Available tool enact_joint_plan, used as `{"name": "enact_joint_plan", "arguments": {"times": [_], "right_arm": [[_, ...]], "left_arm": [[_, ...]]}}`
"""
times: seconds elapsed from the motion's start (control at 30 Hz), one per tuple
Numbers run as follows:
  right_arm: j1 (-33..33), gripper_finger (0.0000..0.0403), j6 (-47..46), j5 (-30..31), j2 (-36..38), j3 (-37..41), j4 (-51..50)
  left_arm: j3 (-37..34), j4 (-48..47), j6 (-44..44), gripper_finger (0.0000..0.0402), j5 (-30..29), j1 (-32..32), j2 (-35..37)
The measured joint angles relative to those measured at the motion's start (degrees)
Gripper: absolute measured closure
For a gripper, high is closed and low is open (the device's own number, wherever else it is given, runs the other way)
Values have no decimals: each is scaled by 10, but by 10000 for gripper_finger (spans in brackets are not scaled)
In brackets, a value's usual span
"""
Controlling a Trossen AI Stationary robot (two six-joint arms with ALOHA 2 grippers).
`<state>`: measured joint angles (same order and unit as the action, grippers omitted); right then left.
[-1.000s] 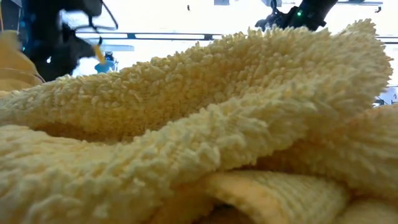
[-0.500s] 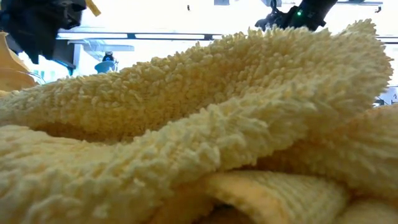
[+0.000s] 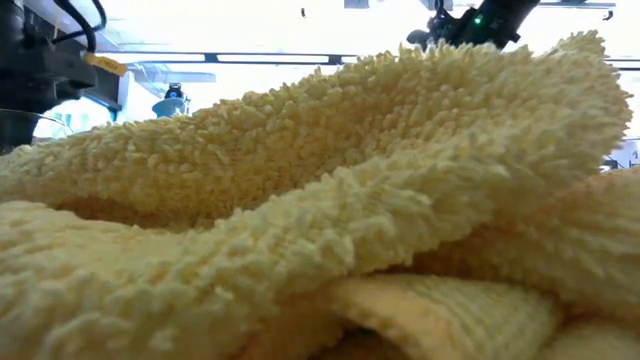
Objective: Sort microfiber towel by color & place in baskets
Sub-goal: Put the yellow microfiber cloth into the left transparent bin
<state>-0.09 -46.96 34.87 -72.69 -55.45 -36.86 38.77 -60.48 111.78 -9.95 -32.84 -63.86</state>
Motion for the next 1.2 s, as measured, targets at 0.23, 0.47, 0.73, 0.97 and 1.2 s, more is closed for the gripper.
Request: {"name": "enact_joint_plan", "arguments": {"times": [0.23,0.47,0.73,0.97,1.2], "right_arm": [[-32,249,65,-56,0,0,93],[-76,249,194,-136,-39,0,259],[-139,240,242,-246,-148,-33,262],[-180,169,344,-270,-282,-204,119],[-208,91,397,-273,-442,-397,-17]], "left_arm": [[28,-25,-12,275,-11,6,10],[106,-98,-62,275,-77,6,37],[138,-97,-181,275,-124,6,71],[138,-97,-212,275,-136,22,86],[138,-95,-257,275,-146,60,86]]}}
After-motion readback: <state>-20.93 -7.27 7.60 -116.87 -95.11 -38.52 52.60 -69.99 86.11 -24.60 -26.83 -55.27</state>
